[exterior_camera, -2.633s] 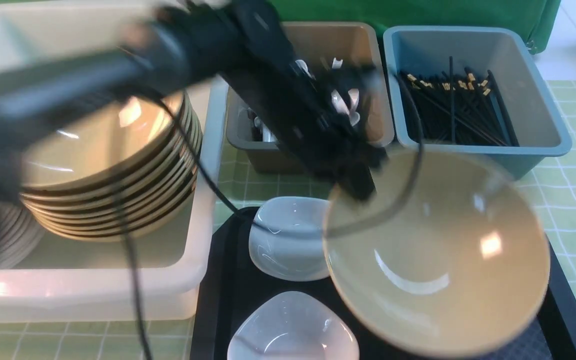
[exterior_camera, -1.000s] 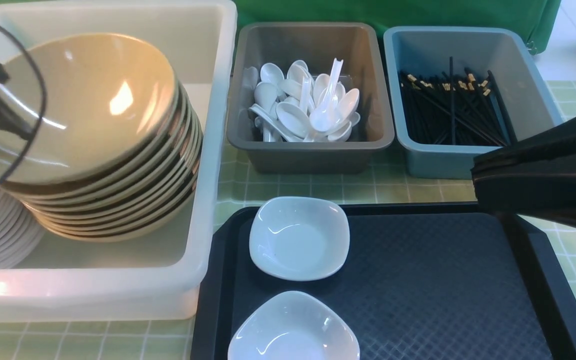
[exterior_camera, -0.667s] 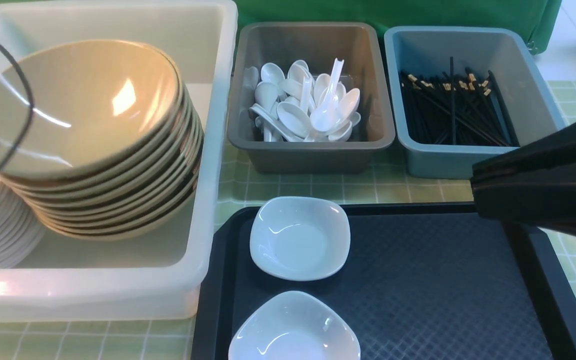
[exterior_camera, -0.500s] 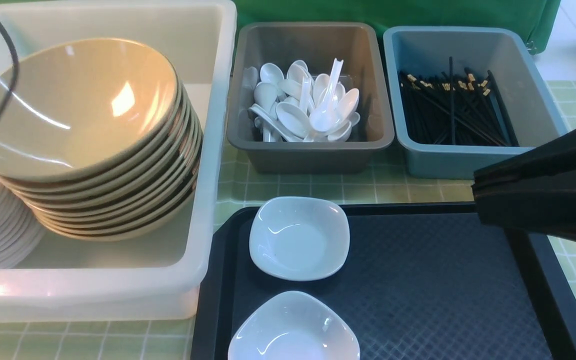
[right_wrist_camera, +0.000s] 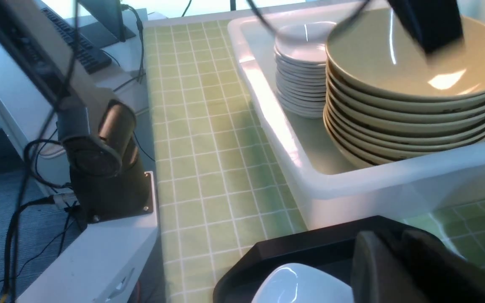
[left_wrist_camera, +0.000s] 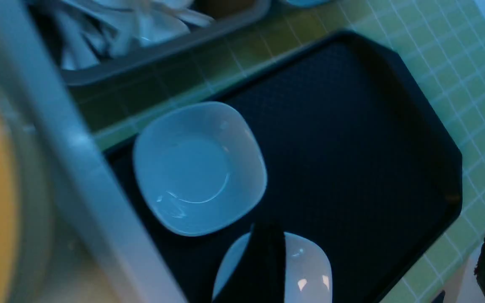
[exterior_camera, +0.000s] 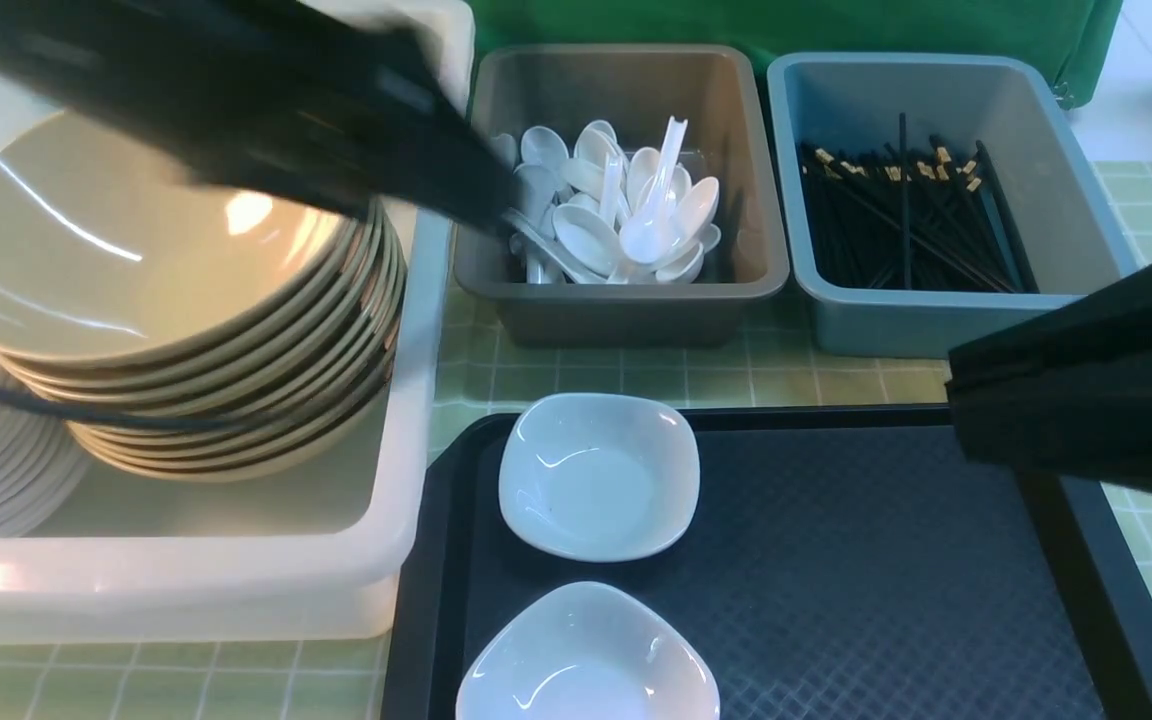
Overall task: On green table put chopsticks spoon bowls plates into blue grey white boxes.
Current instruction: 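Grasp the small white bowl on the black tray by its rim with the left gripper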
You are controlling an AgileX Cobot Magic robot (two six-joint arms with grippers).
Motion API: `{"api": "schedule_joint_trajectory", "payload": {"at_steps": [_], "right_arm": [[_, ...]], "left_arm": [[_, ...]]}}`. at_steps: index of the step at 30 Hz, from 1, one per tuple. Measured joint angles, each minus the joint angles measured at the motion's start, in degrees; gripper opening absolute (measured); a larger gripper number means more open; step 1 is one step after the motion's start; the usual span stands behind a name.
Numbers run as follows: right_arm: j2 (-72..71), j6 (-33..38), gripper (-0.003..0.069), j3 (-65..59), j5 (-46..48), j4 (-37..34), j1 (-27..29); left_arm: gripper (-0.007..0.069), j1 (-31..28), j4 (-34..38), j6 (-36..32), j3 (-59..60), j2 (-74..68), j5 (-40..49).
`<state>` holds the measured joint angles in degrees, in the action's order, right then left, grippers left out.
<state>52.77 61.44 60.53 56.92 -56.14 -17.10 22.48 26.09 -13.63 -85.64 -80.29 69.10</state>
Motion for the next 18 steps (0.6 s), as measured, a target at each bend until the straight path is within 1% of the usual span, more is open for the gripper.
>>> {"api": "schedule_joint_trajectory", "payload": {"at_steps": [1, 2, 6, 7, 8, 9, 12, 14, 18], "right_arm": [[0.0, 0.0, 0.0090, 0.0, 0.7, 0.0, 0.0], [0.0, 0.0, 0.0090, 0.0, 1.1, 0.0, 0.0], [0.0, 0.0, 0.0092, 0.0, 2.1, 0.0, 0.0], [0.0, -0.1, 0.0094, 0.0, 2.2, 0.0, 0.0], [-0.1, -0.1, 0.0095, 0.0, 2.5, 0.0, 0.0], [-0.1, -0.2, 0.0097, 0.0, 2.9, 0.0, 0.0], [-0.3, -0.2, 0.0099, 0.0, 3.7, 0.0, 0.0], [-0.5, -0.2, 0.0099, 0.0, 3.8, 0.0, 0.0], [-0.6, -0.2, 0.0104, 0.0, 3.8, 0.0, 0.0]], "left_arm": [[0.0583, 3.4, -0.2, 0.0, -0.2, -4.4, -0.8], [0.0573, 5.2, -0.4, 0.4, -0.2, -7.0, -1.0], [0.0574, 10.4, -2.1, 2.0, -1.0, -15.6, -1.4], [0.0574, 11.5, -3.6, 2.8, -1.4, -18.0, -1.4], [0.0574, 11.9, -4.5, 3.4, -1.8, -19.0, -1.5], [0.0574, 12.4, -7.1, 5.4, -2.6, -21.0, -1.5], [0.0575, 12.0, -14.3, 13.6, -5.2, -24.9, -1.6], [0.0575, 11.1, -17.8, 17.4, -7.7, -28.0, -1.0], [0.0575, 10.4, -19.5, 17.9, -13.0, -33.9, 0.5]]}}
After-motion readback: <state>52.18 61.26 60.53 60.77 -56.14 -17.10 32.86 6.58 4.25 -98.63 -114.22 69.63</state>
